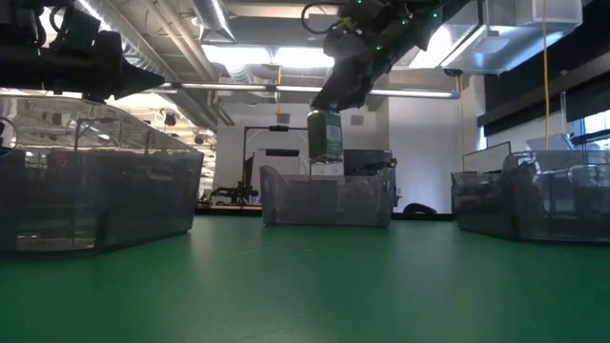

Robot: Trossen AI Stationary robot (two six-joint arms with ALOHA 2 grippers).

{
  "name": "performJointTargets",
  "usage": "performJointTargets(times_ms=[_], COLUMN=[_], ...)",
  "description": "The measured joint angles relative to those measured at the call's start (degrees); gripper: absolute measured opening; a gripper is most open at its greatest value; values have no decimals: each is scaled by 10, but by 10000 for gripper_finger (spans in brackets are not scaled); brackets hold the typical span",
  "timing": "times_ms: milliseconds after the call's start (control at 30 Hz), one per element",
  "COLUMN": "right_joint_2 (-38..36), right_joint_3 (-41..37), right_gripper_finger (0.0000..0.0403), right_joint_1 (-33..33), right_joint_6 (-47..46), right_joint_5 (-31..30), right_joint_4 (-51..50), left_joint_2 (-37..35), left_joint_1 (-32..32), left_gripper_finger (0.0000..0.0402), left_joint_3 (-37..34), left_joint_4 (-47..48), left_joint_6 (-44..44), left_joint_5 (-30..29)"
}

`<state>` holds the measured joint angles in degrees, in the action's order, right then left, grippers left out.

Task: Sort spices by type
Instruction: Put the green seasoning bottle into the top black bin

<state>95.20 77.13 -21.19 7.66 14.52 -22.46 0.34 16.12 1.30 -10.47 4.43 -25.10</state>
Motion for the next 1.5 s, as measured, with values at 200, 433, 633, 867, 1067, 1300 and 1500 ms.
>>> performJointTargets(times_ms=[200,433,633,867,1067,1300,1500], right_joint_2=[0,1,3,3,3,3,4], right_joint_3=[-19,-31,-31,-31,-55,-108,-156], right_gripper_finger=[216,216,216,216,216,216,216], right_joint_1=[2,2,2,2,2,3,2], right_joint_6=[-17,-29,-29,-42,-44,-44,-31], right_joint_5=[-1,-1,-4,-25,-15,-76,-126], right_joint_4=[32,55,60,58,55,75,117], left_joint_2=[0,0,0,0,0,0,0], left_joint_1=[0,0,0,0,0,0,0], left_gripper_finger=[8,8,8,8,8,8,8], left_joint_3=[0,0,0,0,0,0,0], left_joint_4=[0,0,0,0,0,0,0], left_joint_6=[0,0,0,0,0,0,0], left_joint_5=[0,0,0,0,0,0,0])
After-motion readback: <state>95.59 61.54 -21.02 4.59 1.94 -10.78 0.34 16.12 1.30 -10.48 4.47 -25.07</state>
